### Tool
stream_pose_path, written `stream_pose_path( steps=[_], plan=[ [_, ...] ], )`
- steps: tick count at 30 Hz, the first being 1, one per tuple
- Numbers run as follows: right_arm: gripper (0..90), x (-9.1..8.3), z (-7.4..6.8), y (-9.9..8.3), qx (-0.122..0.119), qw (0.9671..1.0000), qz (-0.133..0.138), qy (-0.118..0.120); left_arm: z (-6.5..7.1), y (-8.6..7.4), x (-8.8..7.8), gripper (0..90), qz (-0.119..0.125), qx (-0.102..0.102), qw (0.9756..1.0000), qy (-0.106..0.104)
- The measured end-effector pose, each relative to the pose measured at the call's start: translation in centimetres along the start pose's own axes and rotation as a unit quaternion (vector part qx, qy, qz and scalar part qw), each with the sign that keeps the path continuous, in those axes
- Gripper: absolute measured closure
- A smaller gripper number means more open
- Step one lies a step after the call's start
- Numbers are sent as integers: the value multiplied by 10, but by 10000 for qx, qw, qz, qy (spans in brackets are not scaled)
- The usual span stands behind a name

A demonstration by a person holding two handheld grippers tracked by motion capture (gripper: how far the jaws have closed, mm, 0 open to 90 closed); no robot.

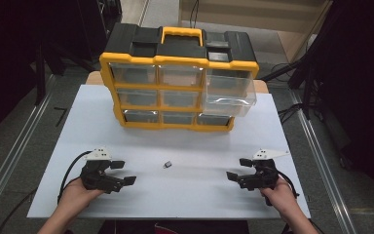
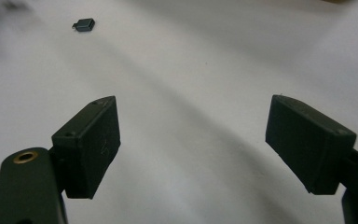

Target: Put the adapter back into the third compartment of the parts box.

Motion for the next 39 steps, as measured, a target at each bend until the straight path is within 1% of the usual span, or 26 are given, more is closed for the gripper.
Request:
stream_pose_path(
  steps=[3, 4, 5, 6, 7, 8, 9, 10, 13, 14, 15, 16, 18, 19, 21, 22, 24, 31, 33, 35, 38, 39],
  plan=[
    [160, 0, 0, 0, -13, 10000, 20, -2, -1, 1, -1, 204, 30, -7, 10000, -49],
    [160, -1, 0, 0, -15, 10000, 26, -2, -2, 1, -2, 204, -13, -1, 10000, -88],
    [160, -1, 0, 1, -12, 10000, 31, -4, -2, 2, -2, 204, -27, 49, 9999, -127],
    [160, -1, 0, 1, -7, 10000, 37, -4, -2, 5, -1, 204, -63, 211, 9997, -109],
    [160, -1, 0, 1, -1, 10000, 40, 0, -1, 7, -1, 204, -103, 277, 9995, -100],
    [160, -1, 0, 1, -5, 10000, 31, 0, -1, 7, -1, 204, -103, 277, 9995, -100],
    [160, -1, 0, 1, -5, 10000, 31, 0, 1, 9, 0, 204, -127, 347, 9993, -101],
    [160, 0, 0, 1, -7, 10000, 23, -1, 3, 11, 1, 204, -127, 369, 9992, -127],
    [160, 0, 0, 1, -18, 10000, 21, 5, 9, 19, 3, 198, -81, 337, 9988, -333],
    [160, 0, 0, 1, -11, 10000, 26, -3, 12, 25, 5, 198, -50, 422, 9985, -333],
    [160, 0, 0, 1, -11, 10000, 26, -3, 12, 25, 5, 198, -50, 422, 9985, -333],
    [160, -1, 0, 1, -20, 10000, 31, -13, 13, 28, 7, 198, -36, 457, 9984, -333],
    [160, -1, -1, 1, -37, 10000, 70, -19, 13, 33, 9, 198, -12, 500, 9979, -407],
    [160, -2, -1, 1, -51, 9999, 88, -32, 13, 35, 10, 198, 1, 489, 9979, -426],
    [160, -3, 0, 2, -40, 9999, 112, -10, 13, 38, 13, 198, 4, 498, 9979, -413],
    [162, -2, 1, 2, 6, 9999, 125, -19, 14, 40, 15, 200, -25, 549, 9978, -357],
    [163, -1, 1, 2, 15, 9999, 118, -12, 15, 43, 17, 200, -65, 633, 9976, -272],
    [163, -1, 0, 2, 2, 10000, 90, -17, 15, 56, 23, 203, 11, 635, 9974, -339],
    [163, -1, 0, 2, 9, 10000, 88, -8, 15, 58, 24, 203, 12, 631, 9974, -355],
    [163, -1, 0, 2, -6, 10000, 83, -9, 15, 61, 25, 203, 19, 653, 9973, -323],
    [163, 0, 0, 2, 22, 10000, 80, -2, 15, 68, 27, 203, 74, 676, 9971, -336],
    [163, 0, 0, 2, 22, 10000, 80, -2, 15, 68, 27, 203, 74, 676, 9971, -336]
  ],
)
Point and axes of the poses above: each handheld gripper's, and its own axes: x roughly forward along the jaws, y roughly out of its top, z roughly to its right, the point moved 2 cm from there along x, roughly forward along the jaws, and after that the axes turned 2 degrees about -z, right-handed, at the moved point
